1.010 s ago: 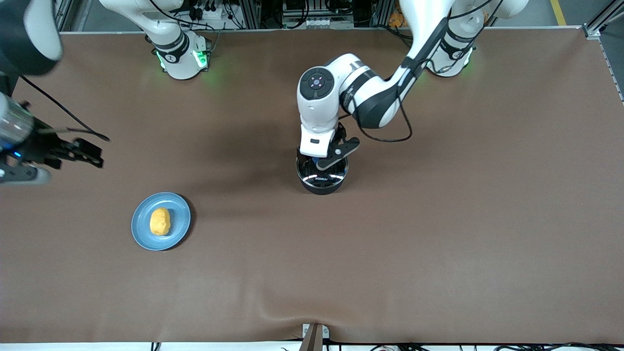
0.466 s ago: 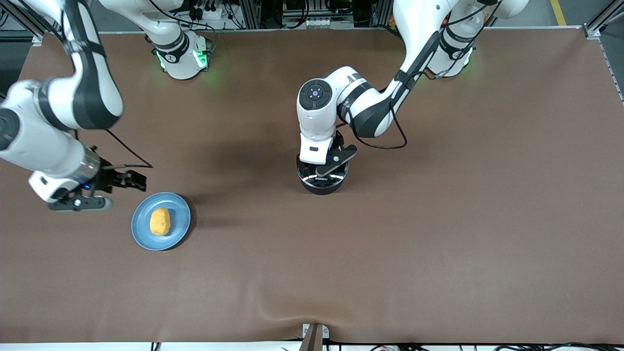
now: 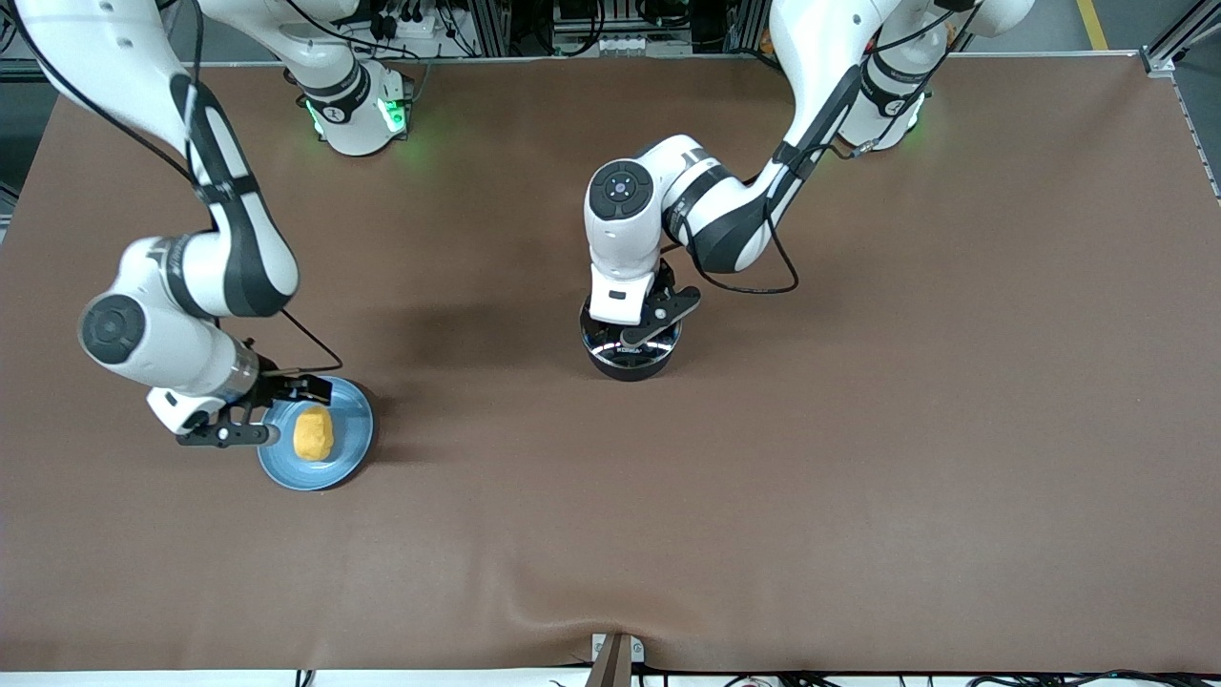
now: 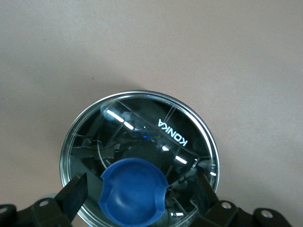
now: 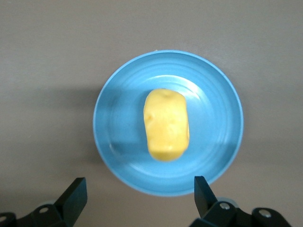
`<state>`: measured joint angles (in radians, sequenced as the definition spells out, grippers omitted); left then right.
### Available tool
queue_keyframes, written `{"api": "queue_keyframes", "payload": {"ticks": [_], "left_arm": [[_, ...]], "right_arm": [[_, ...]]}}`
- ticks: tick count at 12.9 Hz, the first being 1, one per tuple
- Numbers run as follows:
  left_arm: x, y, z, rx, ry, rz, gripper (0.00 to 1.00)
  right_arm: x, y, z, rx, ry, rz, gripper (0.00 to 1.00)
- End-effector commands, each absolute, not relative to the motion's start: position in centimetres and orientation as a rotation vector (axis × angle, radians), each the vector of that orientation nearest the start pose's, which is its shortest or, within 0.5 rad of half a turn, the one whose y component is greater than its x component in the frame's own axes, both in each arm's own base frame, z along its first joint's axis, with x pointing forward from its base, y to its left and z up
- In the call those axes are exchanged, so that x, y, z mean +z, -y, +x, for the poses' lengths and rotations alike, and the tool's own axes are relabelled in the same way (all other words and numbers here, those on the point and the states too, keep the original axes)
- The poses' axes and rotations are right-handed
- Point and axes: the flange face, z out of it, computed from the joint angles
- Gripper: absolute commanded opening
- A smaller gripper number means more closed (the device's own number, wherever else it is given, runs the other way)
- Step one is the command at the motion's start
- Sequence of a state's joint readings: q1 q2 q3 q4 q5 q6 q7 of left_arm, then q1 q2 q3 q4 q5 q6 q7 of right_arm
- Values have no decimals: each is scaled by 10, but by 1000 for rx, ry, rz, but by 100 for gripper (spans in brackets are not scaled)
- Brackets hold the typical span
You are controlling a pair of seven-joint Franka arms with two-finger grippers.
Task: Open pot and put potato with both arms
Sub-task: 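Lower the right gripper onto the yellow potato and close it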
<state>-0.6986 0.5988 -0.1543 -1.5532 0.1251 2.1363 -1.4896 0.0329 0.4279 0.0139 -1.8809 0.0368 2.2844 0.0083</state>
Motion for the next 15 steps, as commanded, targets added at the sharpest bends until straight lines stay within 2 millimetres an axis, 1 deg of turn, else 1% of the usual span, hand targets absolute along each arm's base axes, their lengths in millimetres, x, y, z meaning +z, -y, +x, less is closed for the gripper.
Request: {"api": "queue_keyframes", "payload": {"ticks": [1, 4, 6, 9, 12, 13, 14, 15], "left_arm": [[301, 513, 475, -60, 924, -2999, 100], [296, 512, 476, -58, 924, -2996, 100], [293, 513, 475, -52, 924, -2993, 100], [291, 514, 474, -43, 930, -2992, 100], [289, 515, 474, -38, 963, -2982, 100], [288, 516, 473, -35, 964, -2981, 100], [286, 516, 473, -30, 971, -2976, 100], [284, 516, 472, -28, 990, -2967, 100]], "right_arm": [[256, -24, 634, 4, -20, -3101, 100], [222, -17, 638, -40, -16, -3106, 100], [211, -18, 638, -35, -13, -3107, 100], [187, -16, 638, -57, -14, -3113, 100], [181, -10, 639, -64, -18, -3122, 100], [179, -8, 640, -81, -16, -3127, 88], [178, -9, 641, -110, -8, -3129, 64], [178, -3, 642, -128, -7, -3138, 42]]}}
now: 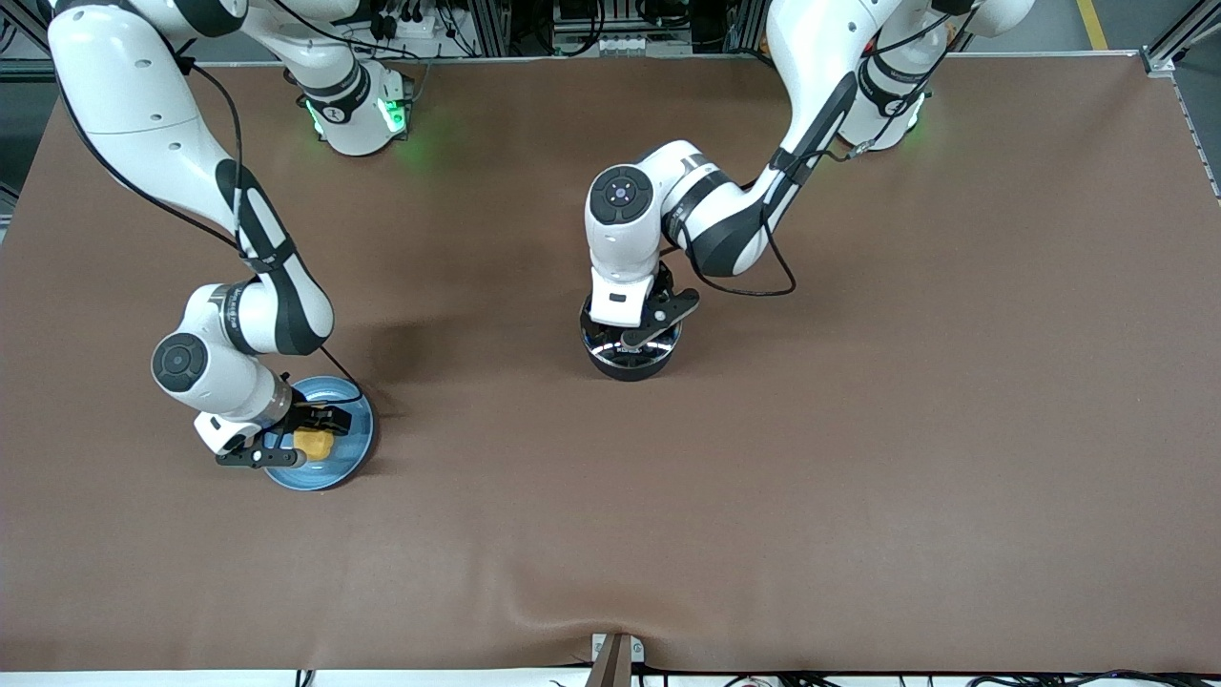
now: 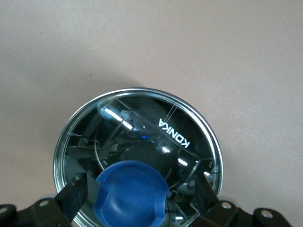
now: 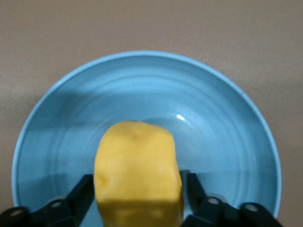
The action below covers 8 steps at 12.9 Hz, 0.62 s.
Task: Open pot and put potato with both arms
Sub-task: 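Lower the right gripper onto the yellow potato and close it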
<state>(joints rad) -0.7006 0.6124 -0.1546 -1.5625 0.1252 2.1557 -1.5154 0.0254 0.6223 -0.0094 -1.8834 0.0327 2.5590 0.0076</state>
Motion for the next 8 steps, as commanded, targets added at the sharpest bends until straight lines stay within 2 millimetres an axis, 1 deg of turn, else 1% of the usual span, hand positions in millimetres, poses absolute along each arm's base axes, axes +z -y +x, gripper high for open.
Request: {"api": "queue_keyframes", "payload": {"ticks": [1, 2, 4, 5, 6, 8], "left_arm": [[283, 517, 470, -27, 1003, -2961, 100], [283, 517, 470, -26, 1010, -2958, 100], [283, 518, 469, -26, 1048, -2947, 100], [283, 518, 470, -24, 1063, -2942, 100], [283, 517, 469, -22, 1073, -2935, 100], [281, 517, 469, -19, 1094, -2926, 100]], "right_arm": [[180, -1, 642, -126, -9, -3143, 28], [182, -2, 642, -118, -9, -3142, 20], [197, -4, 645, -147, -7, -3139, 13], [211, -6, 645, -123, -11, -3138, 10], [227, -14, 644, -75, -4, -3138, 8], [273, -24, 644, -36, -8, -3137, 6]]}}
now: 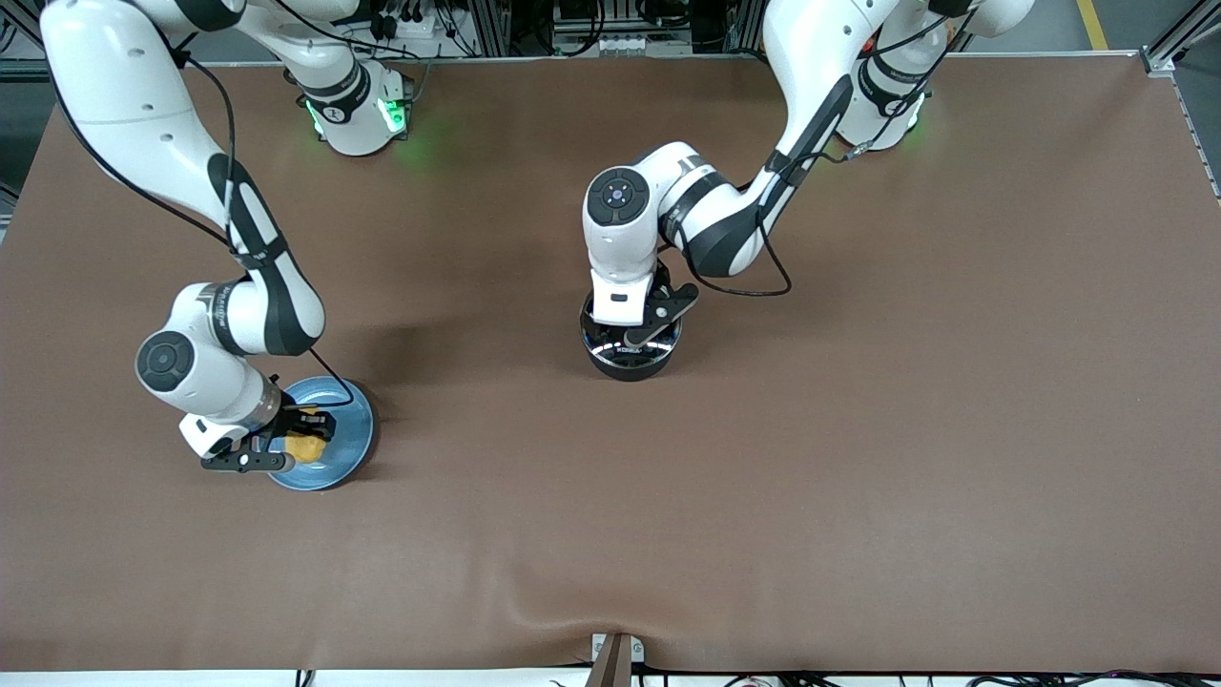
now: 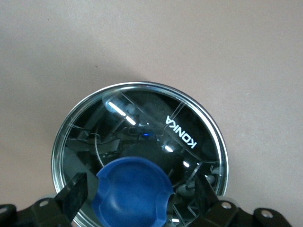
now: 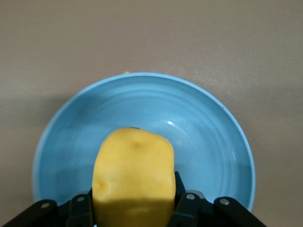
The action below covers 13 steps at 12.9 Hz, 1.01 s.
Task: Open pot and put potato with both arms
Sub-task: 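Lower the right gripper onto the yellow potato and close it, then lift the potato with the right gripper while the left gripper lifts the lid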
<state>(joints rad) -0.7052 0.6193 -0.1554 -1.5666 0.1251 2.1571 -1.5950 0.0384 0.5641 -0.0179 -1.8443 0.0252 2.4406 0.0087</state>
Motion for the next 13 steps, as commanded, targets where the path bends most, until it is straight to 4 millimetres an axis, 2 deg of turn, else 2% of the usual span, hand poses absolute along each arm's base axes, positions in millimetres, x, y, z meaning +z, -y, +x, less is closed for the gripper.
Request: {"api": "queue_keyframes", "payload": {"ticks": [1, 2, 3, 4, 8, 10, 11, 13], "left_arm": [[282, 516, 471, -17, 1111, -2922, 95], [283, 516, 470, -16, 1112, -2922, 86], [282, 516, 470, -13, 1119, -2918, 79], [282, 516, 471, -13, 1131, -2914, 73], [285, 513, 473, 14, 1181, -2893, 52], [287, 512, 473, 16, 1185, -2892, 28], [288, 512, 473, 15, 1183, -2894, 19], [288, 511, 474, 15, 1185, -2893, 12]], "right_arm": [[297, -27, 641, -19, -10, -3135, 6], [320, -26, 638, -7, -14, -3134, 4], [347, -27, 635, -16, -13, -3132, 0], [373, -27, 631, -26, -12, -3130, 0], [484, -26, 606, -11, -9, -3126, 0], [537, -29, 583, -80, 8, -3123, 0], [559, -29, 573, -83, 9, -3122, 0], [579, -33, 568, -63, 13, -3124, 0]]}}
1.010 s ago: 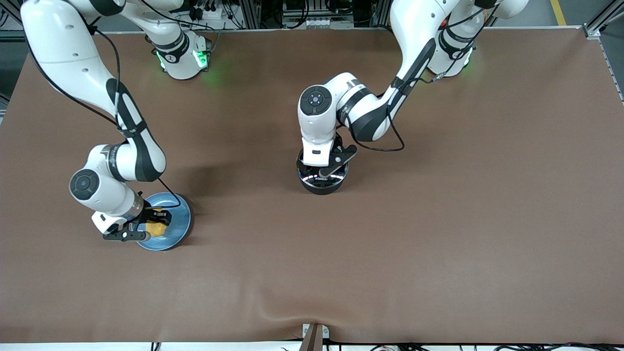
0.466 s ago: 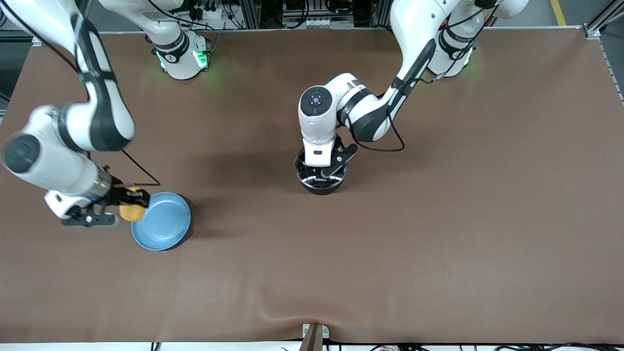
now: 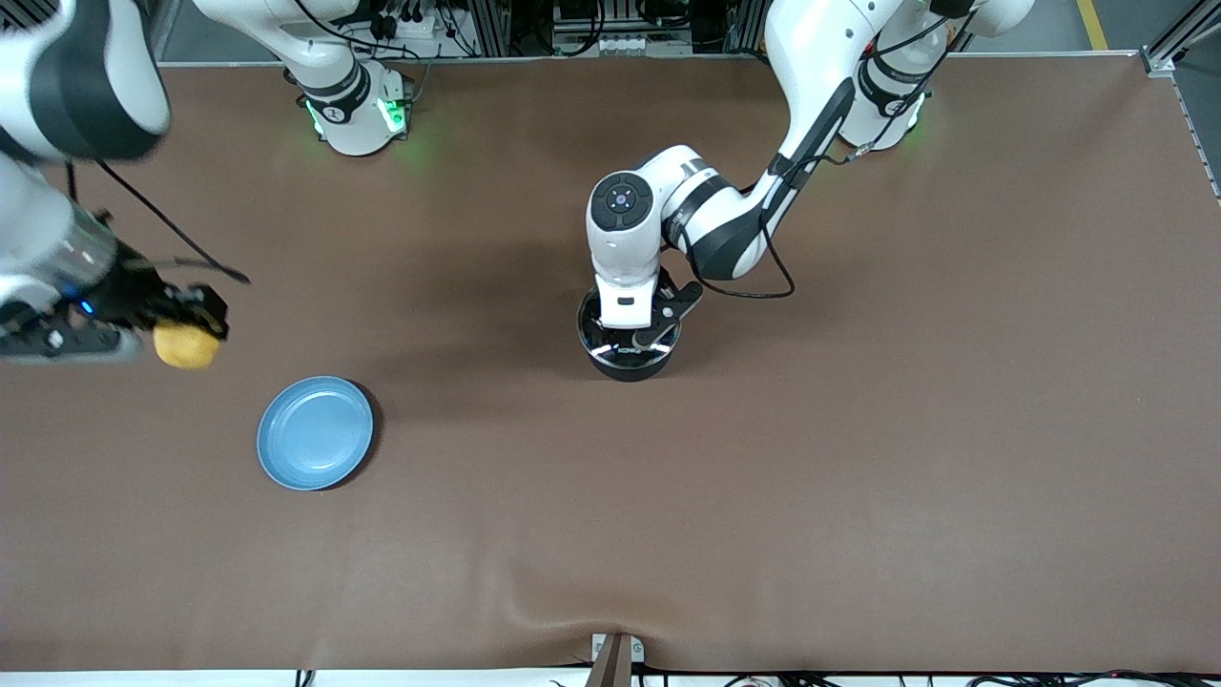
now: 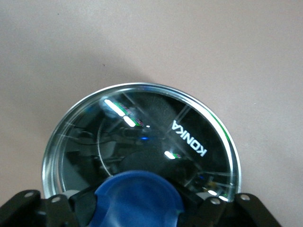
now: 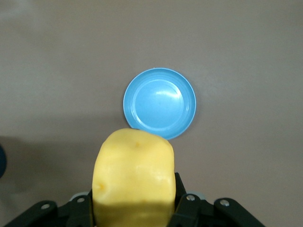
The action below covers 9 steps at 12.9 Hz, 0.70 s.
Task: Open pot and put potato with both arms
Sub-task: 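Lift the potato with the right gripper while the left gripper lifts the lid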
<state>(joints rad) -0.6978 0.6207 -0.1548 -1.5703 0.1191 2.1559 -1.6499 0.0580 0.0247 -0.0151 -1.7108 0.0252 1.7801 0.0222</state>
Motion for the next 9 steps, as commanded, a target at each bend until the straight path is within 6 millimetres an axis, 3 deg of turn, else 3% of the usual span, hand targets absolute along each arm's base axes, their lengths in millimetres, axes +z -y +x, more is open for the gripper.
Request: {"api": "queue_keyframes", "payload": {"ticks": [1, 5, 9], "left_arm": [[289, 511, 474, 14, 1186, -2894, 12], [313, 505, 482, -6, 1193, -2905, 11], [357, 483, 497, -40, 1222, -2911, 0]], "right_arm": [[581, -35, 568, -61, -10, -3124, 0], [579, -35, 569, -56, -15, -3124, 0], [578, -33, 569, -54, -20, -3124, 0]]}}
